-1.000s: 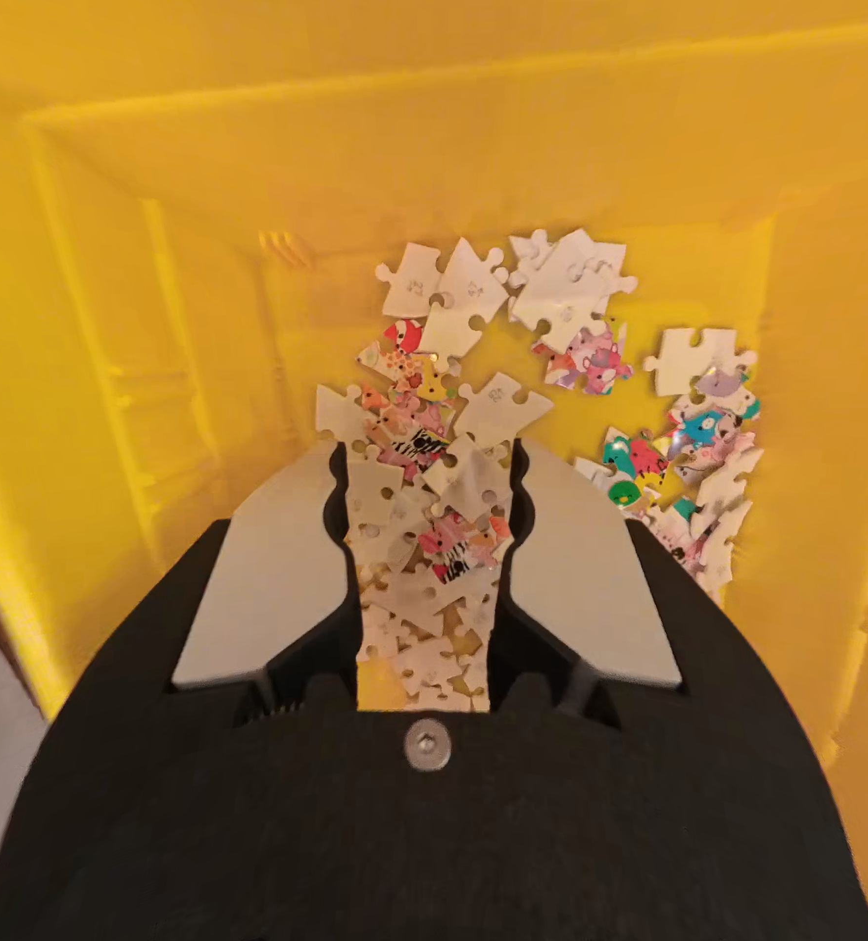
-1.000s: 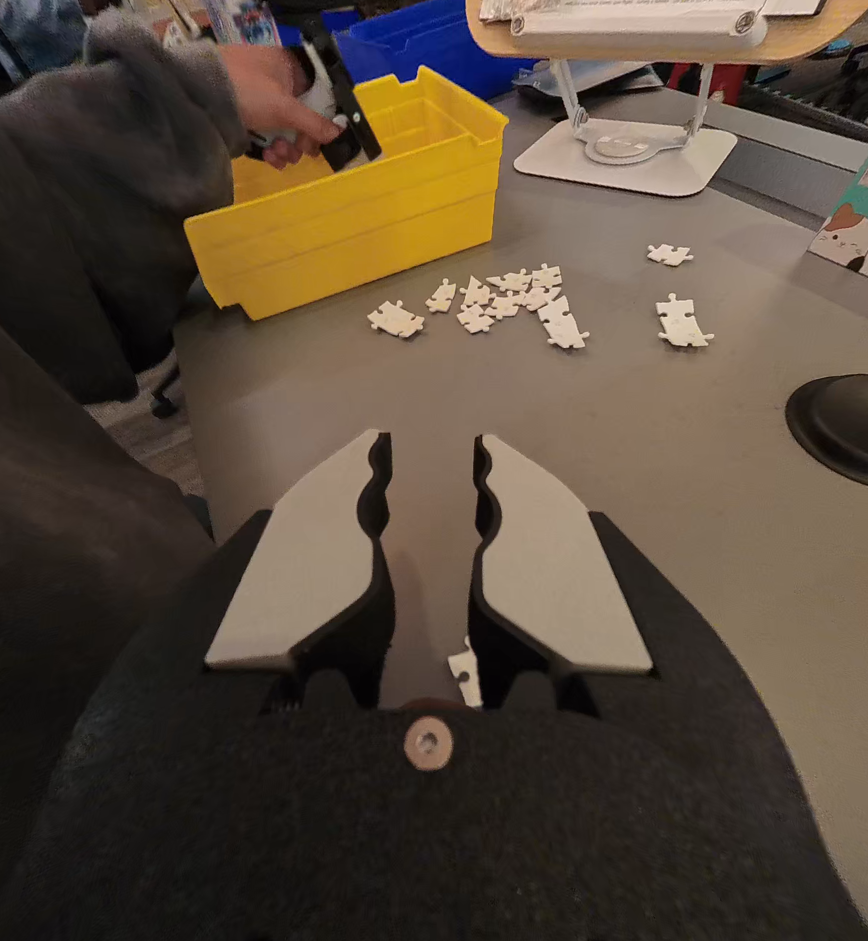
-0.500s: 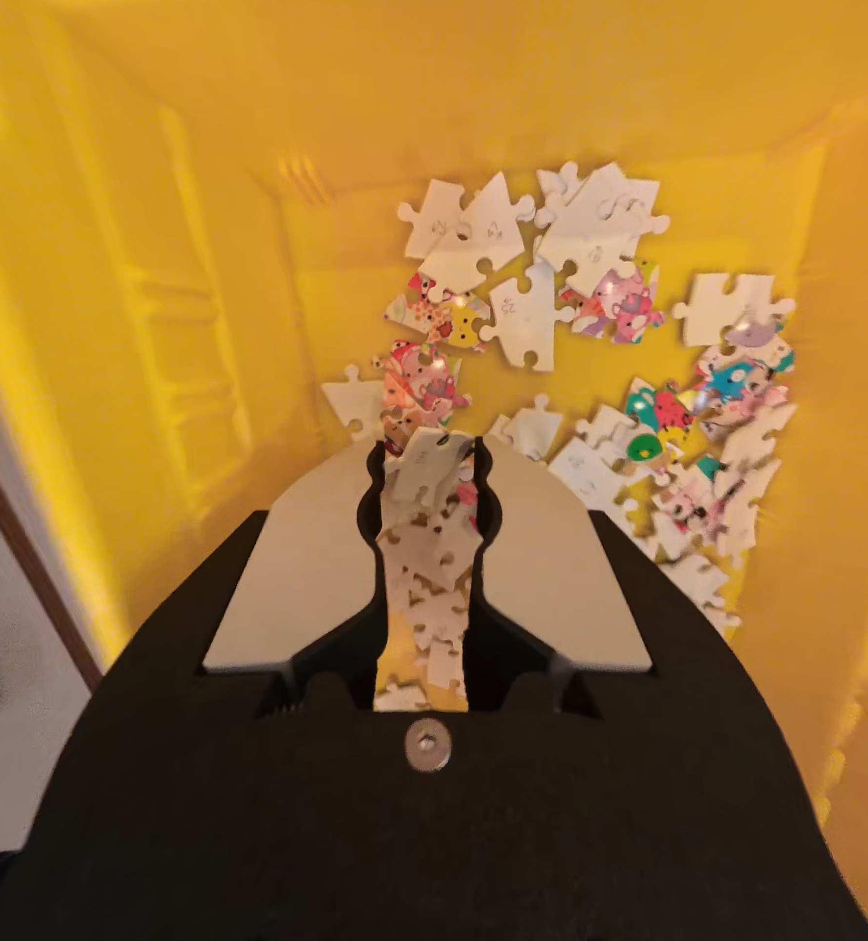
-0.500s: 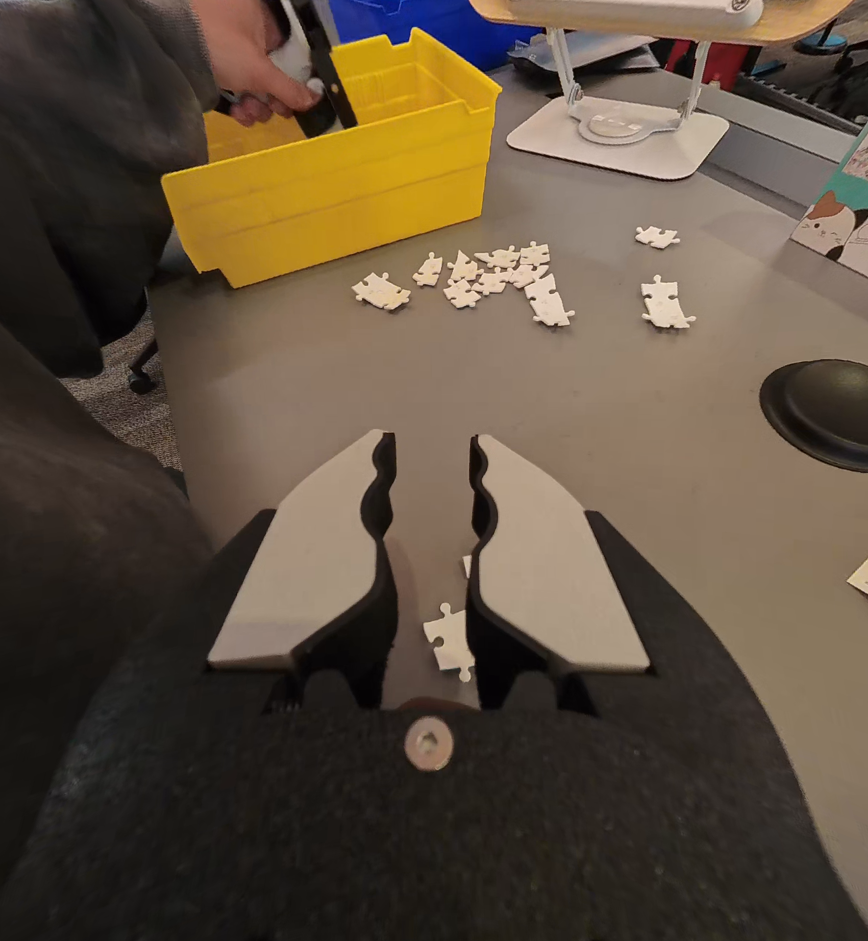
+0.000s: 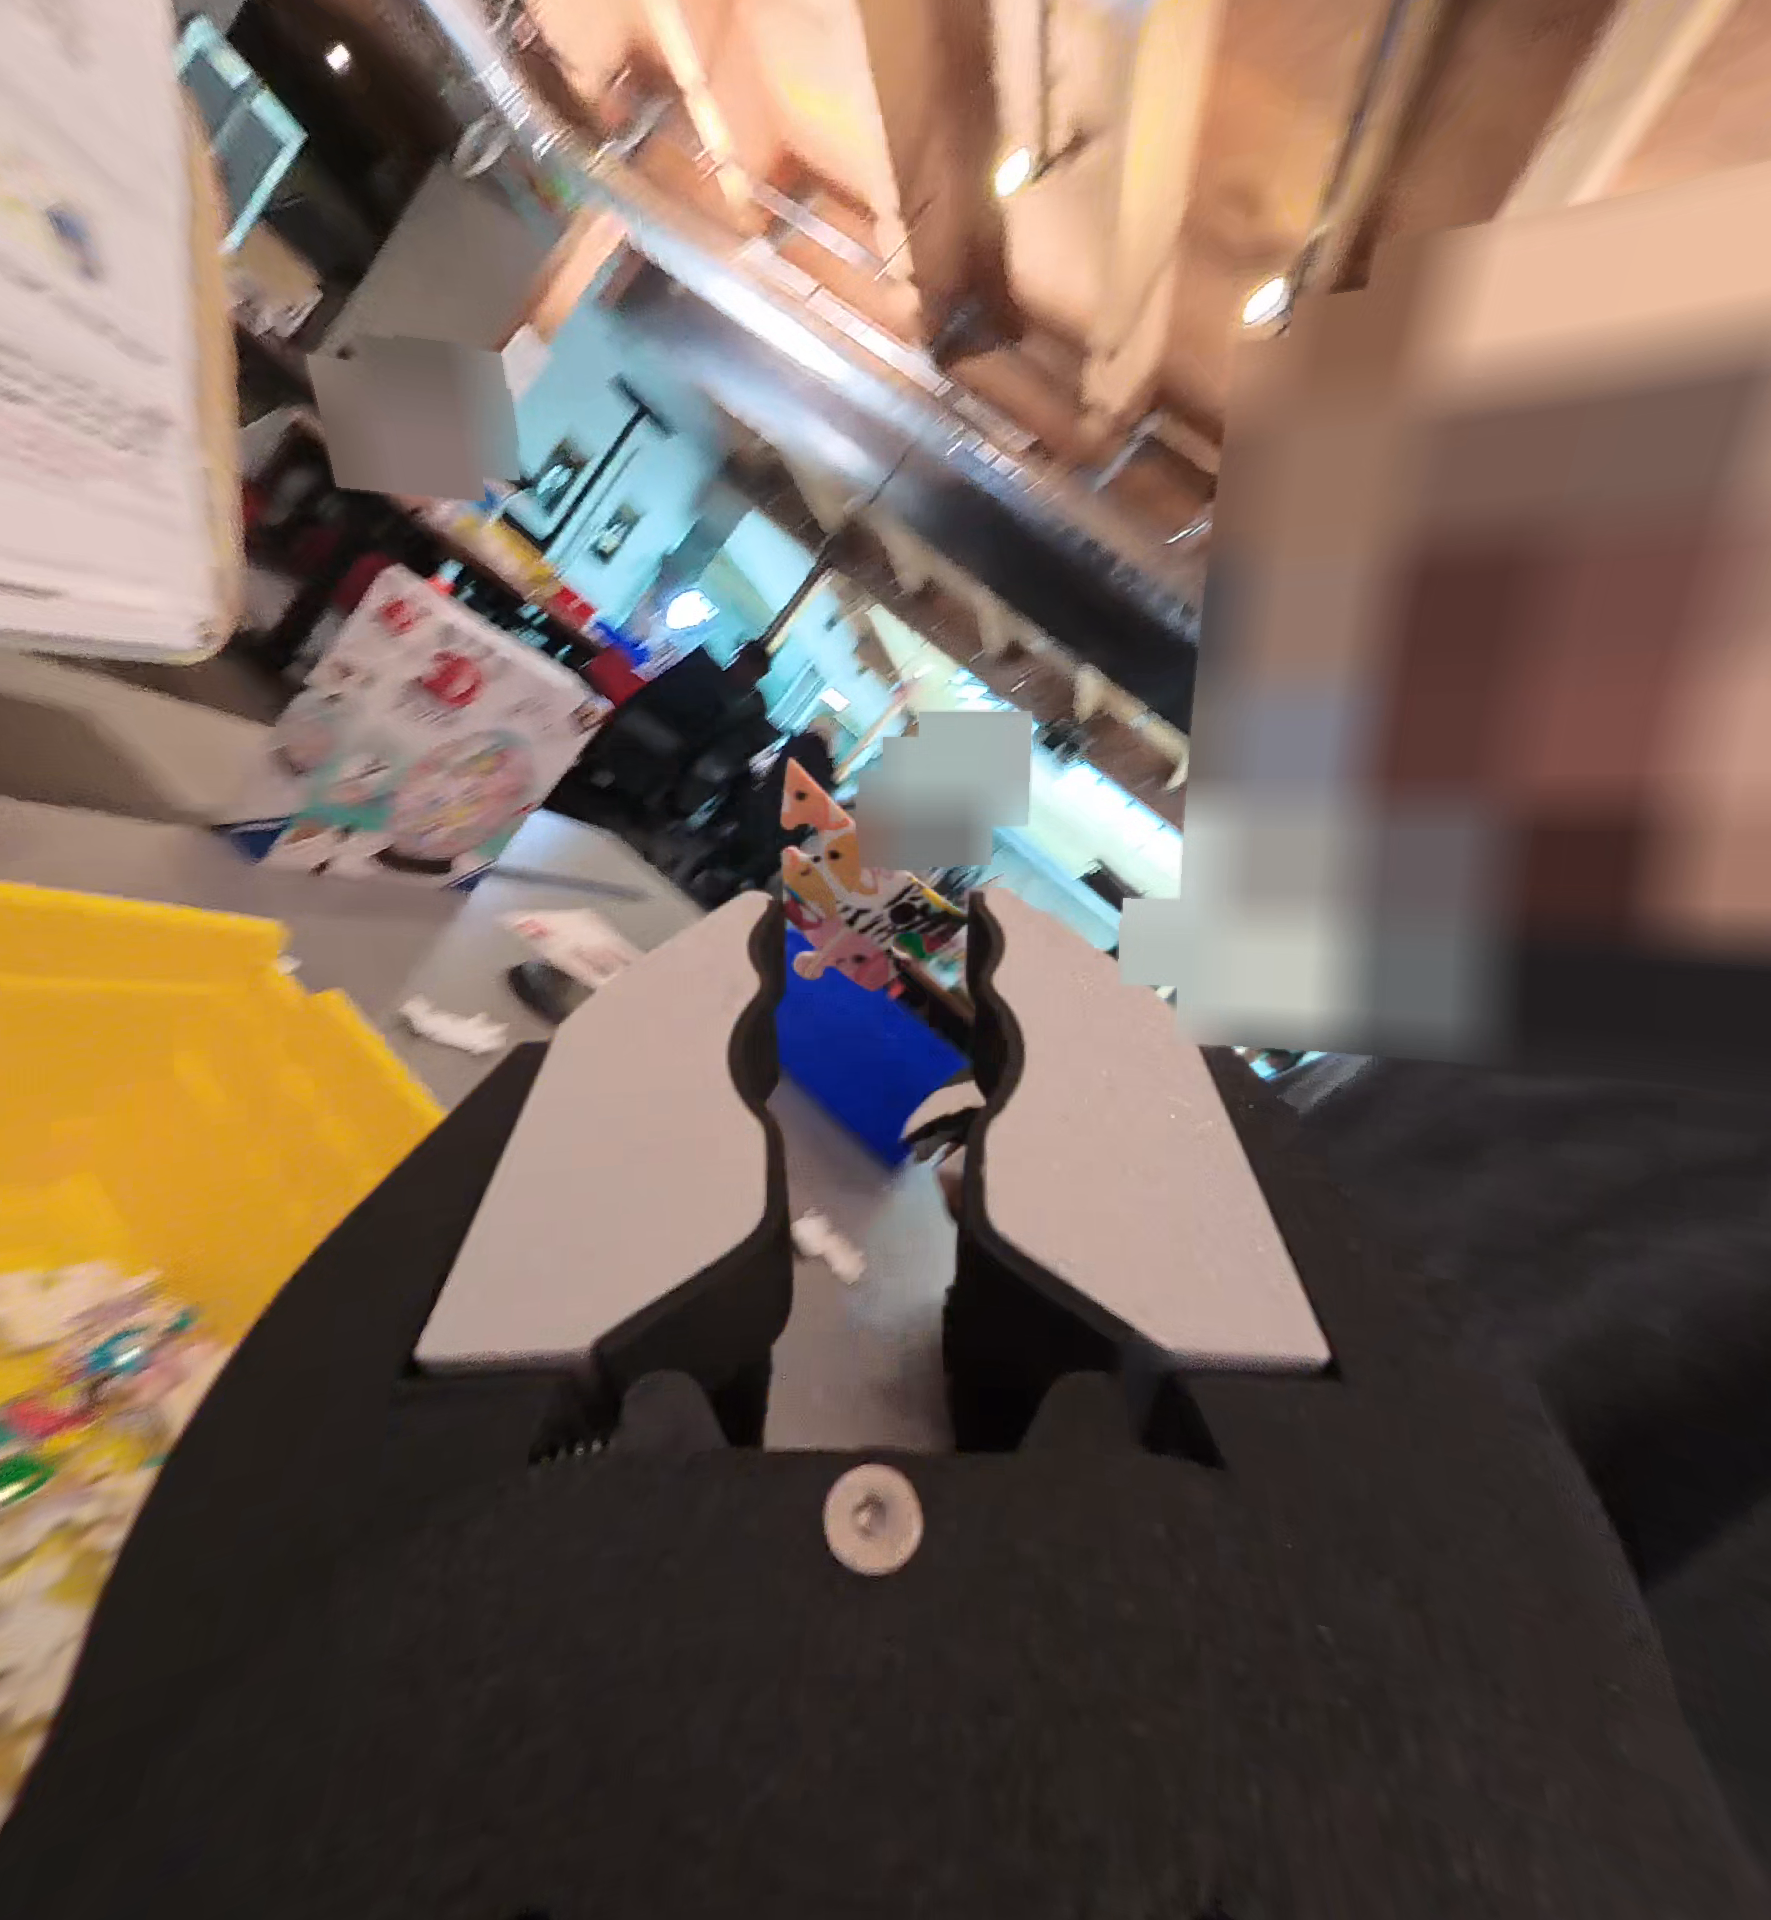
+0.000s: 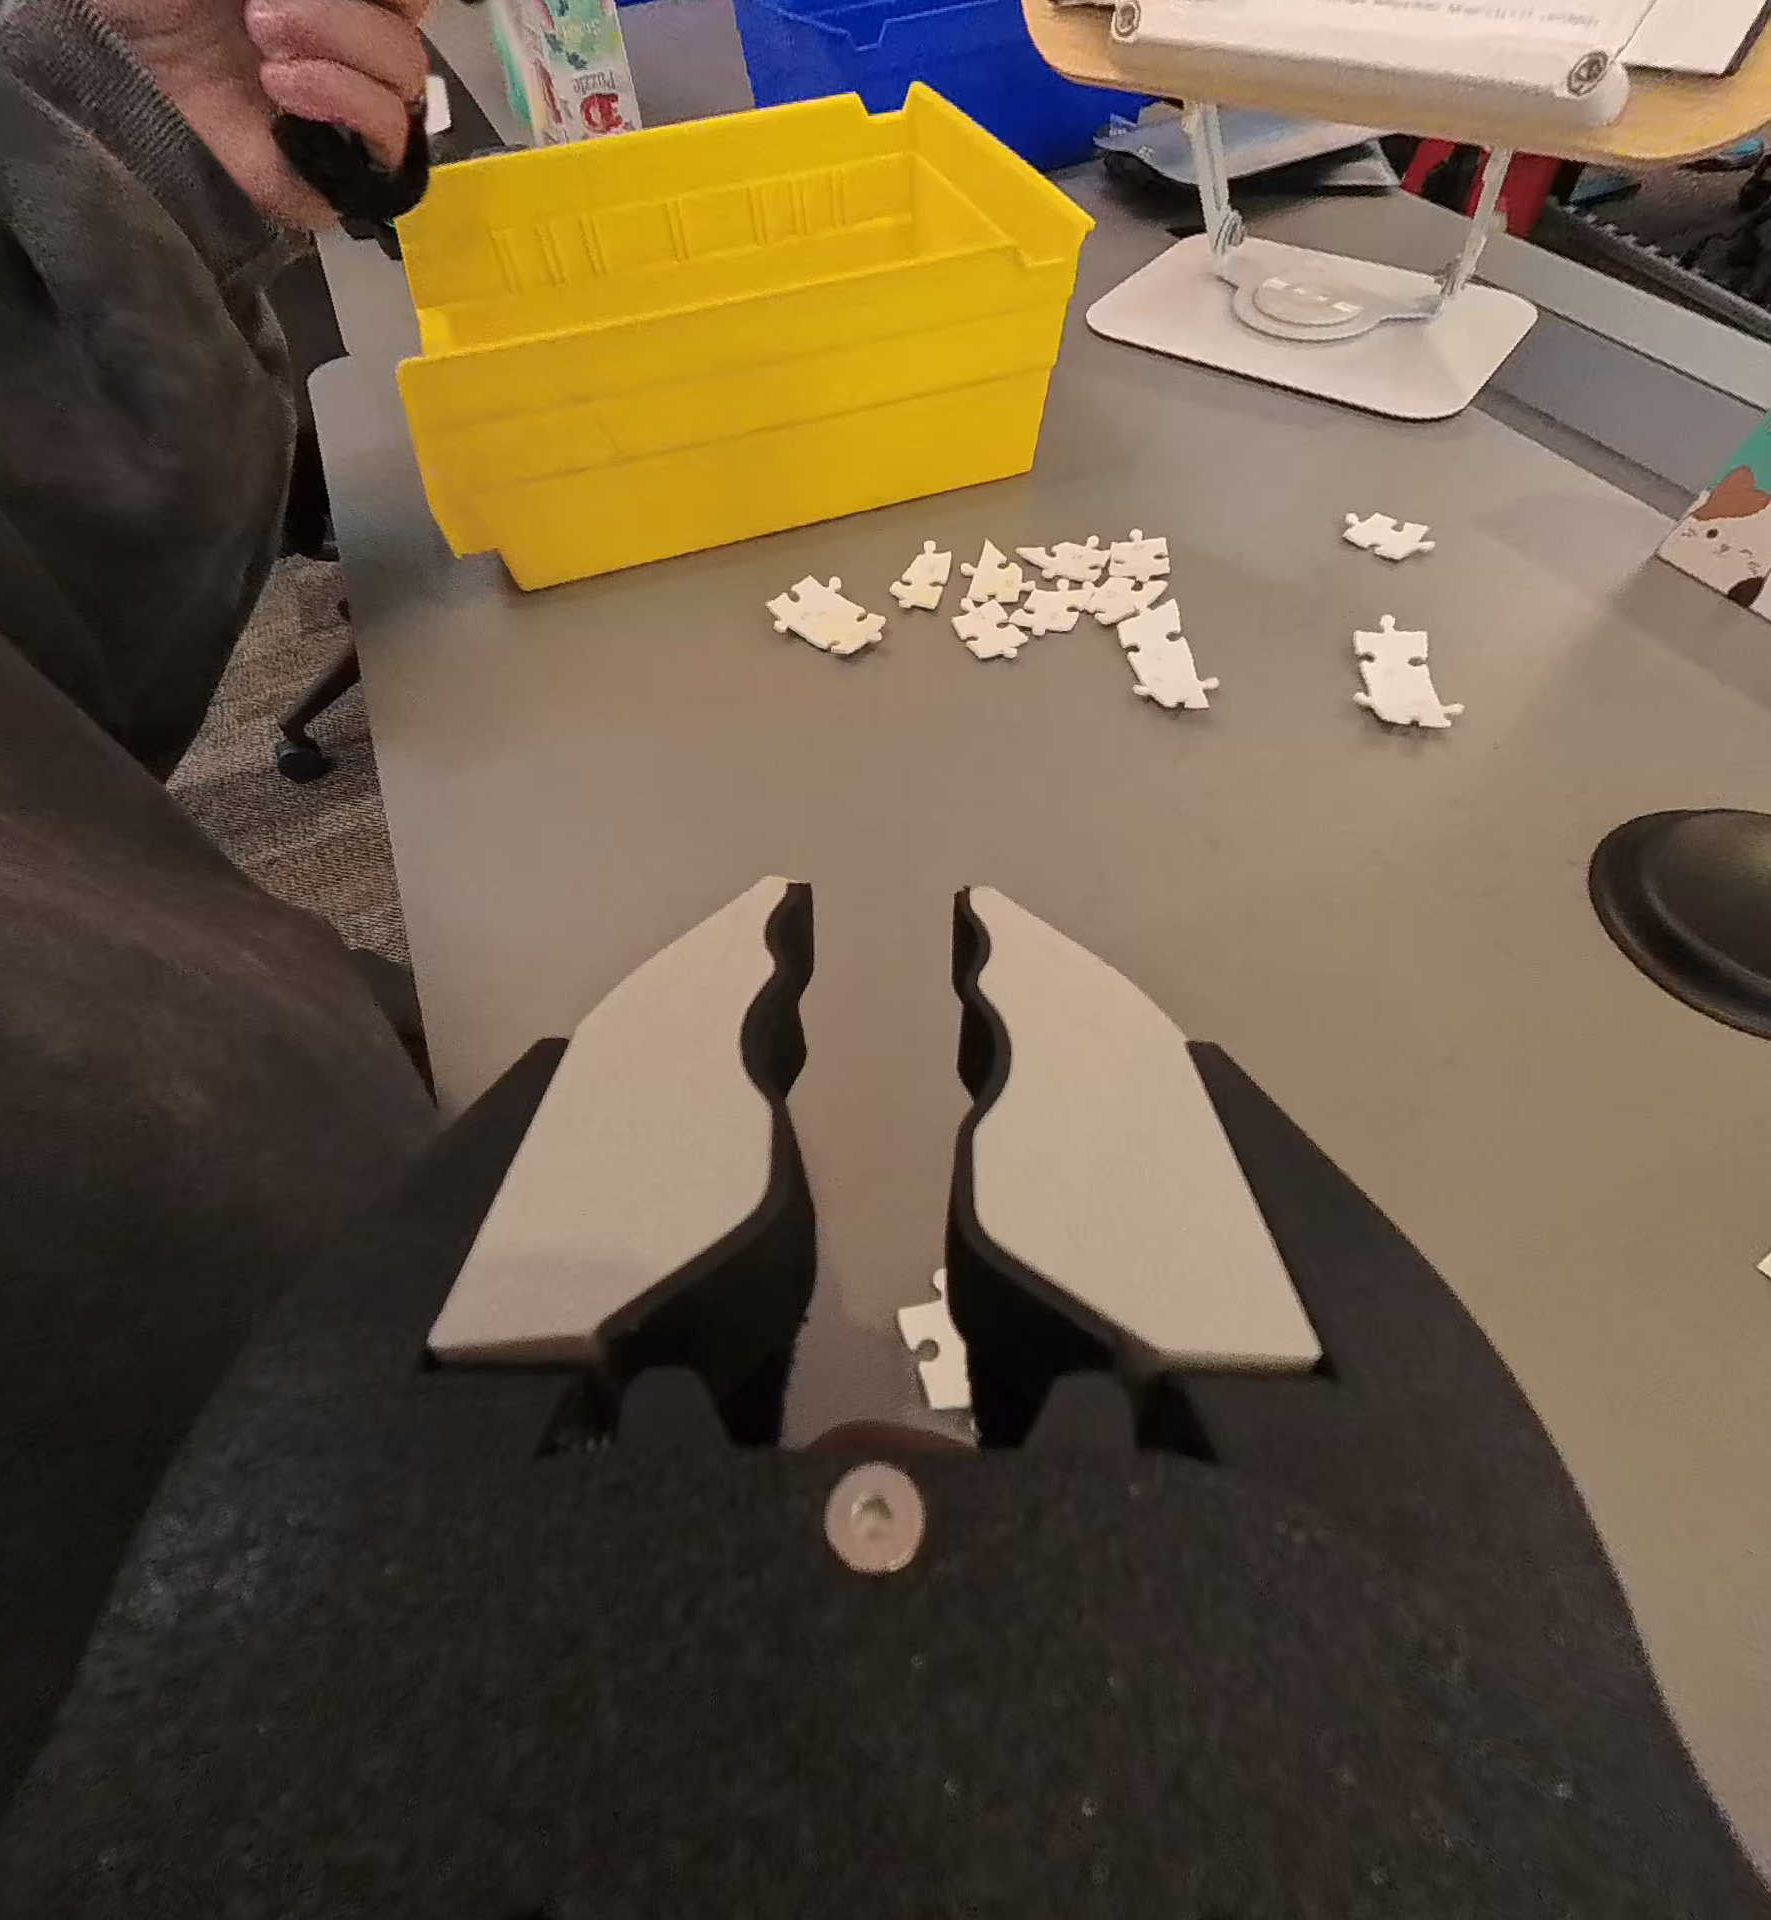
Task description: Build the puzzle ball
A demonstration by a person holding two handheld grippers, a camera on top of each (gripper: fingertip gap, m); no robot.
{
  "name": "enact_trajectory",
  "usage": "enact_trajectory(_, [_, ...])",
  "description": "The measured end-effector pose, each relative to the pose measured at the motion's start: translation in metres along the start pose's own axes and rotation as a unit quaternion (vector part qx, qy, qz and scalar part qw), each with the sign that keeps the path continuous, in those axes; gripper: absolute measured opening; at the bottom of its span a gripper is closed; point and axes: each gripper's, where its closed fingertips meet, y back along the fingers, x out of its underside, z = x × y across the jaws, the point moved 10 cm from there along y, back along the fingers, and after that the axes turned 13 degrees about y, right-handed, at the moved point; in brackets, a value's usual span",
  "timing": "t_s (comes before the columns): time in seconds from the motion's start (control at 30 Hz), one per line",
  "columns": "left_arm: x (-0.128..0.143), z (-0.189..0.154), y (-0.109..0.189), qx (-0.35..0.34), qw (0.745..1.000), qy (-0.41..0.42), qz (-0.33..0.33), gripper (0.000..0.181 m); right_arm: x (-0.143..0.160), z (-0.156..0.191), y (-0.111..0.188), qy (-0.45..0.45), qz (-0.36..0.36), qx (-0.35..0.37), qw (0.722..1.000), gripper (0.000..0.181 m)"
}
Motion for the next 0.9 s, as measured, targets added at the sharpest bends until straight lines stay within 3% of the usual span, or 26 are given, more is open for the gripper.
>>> enact_trajectory(0.17, [0.011, -0.012, 0.003, 0.080, 0.996, 0.023, -0.029, 0.032, -0.006, 0.003, 0.000, 0.004, -0.012, -0.002, 1.000, 0.025])
enact_trajectory(0.6, [0.036, -0.036, 0.000, 0.051, 0.998, 0.025, 0.004, 0.033, -0.017, 0.010, -0.003, 0.018, -0.018, -0.018, 1.000, 0.025])
enact_trajectory(0.73, [0.074, -0.044, -0.019, 0.041, 0.994, 0.057, 0.082, 0.033, -0.030, 0.009, -0.008, 0.034, -0.028, -0.037, 0.998, 0.025])
enact_trajectory(0.9, [0.149, -0.043, -0.065, 0.083, 0.967, 0.133, 0.201, 0.033, -0.058, 0.010, -0.020, 0.044, -0.068, -0.124, 0.989, 0.025])
